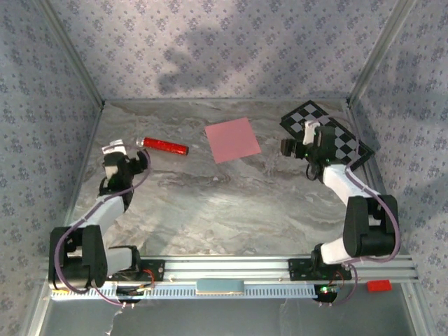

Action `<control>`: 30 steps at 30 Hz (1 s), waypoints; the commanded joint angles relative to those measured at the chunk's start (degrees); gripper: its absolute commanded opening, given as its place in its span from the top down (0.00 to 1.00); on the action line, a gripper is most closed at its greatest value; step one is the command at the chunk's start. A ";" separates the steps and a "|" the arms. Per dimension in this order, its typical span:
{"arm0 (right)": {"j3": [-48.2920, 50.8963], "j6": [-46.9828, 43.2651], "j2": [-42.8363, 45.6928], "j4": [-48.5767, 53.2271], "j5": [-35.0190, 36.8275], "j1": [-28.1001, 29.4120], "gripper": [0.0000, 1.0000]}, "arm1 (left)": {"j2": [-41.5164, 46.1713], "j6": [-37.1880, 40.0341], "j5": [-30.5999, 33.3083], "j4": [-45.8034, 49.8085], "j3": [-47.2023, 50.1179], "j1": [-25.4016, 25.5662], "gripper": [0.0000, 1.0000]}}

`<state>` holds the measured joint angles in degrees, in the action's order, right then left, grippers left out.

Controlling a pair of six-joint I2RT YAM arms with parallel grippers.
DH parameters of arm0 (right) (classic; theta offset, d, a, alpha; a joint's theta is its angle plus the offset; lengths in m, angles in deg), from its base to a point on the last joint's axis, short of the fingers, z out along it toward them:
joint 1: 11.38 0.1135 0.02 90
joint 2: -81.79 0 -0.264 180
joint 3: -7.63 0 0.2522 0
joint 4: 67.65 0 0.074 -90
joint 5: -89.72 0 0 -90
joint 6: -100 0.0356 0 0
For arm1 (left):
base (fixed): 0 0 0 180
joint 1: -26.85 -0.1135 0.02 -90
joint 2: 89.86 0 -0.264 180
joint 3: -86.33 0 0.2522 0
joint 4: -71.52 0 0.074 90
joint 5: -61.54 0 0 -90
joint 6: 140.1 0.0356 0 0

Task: Fold a paper plane with a square sheet of paper (pick it up from the middle)
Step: Move the square sheet of paper to the center of the table.

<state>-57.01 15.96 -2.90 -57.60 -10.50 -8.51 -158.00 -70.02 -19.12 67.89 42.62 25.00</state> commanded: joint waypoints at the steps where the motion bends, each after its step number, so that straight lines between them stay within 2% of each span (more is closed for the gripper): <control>1: -8.73 9.65 -7.01 13.76 -5.61 2.12 0.01 | 2.44 -22.23 -0.09 20.40 -5.96 -4.34 0.00; 2: -11.10 9.55 -9.27 14.79 -6.72 3.69 0.01 | 2.29 -21.28 -8.49 20.05 -6.01 -6.69 0.00; 3: -13.19 9.28 -11.23 15.92 -7.40 5.08 0.00 | 2.06 -21.62 -12.88 20.79 -6.40 -8.06 0.00; 5: -19.89 9.37 -16.17 18.91 -8.30 7.76 0.00 | 1.73 -23.41 -17.81 23.31 -7.46 -9.25 0.00; 8: -27.66 11.22 -22.96 22.08 -10.10 10.13 0.00 | 2.43 -22.14 -25.19 24.77 -8.36 -9.31 0.00; 16: -45.35 14.15 -37.29 29.76 -9.99 15.33 0.01 | 4.77 -19.23 -37.24 29.66 -5.76 -7.95 0.00; 20: -51.78 15.01 -42.49 31.99 -11.03 16.45 0.00 | 5.85 -19.57 -37.29 31.02 -4.28 -3.60 0.00; 25: -61.50 15.71 -49.46 39.00 -11.62 17.01 0.00 | 5.80 -20.05 -30.82 31.57 -4.38 4.02 0.00; 30: -64.99 16.67 -52.39 43.25 -11.98 17.68 0.00 | 5.12 -20.88 -29.02 31.07 -5.33 7.01 0.00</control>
<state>-120.04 31.08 -53.93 -20.59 -21.76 8.65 -152.95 -90.33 -50.42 98.25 38.12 30.88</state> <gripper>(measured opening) 0.996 0.997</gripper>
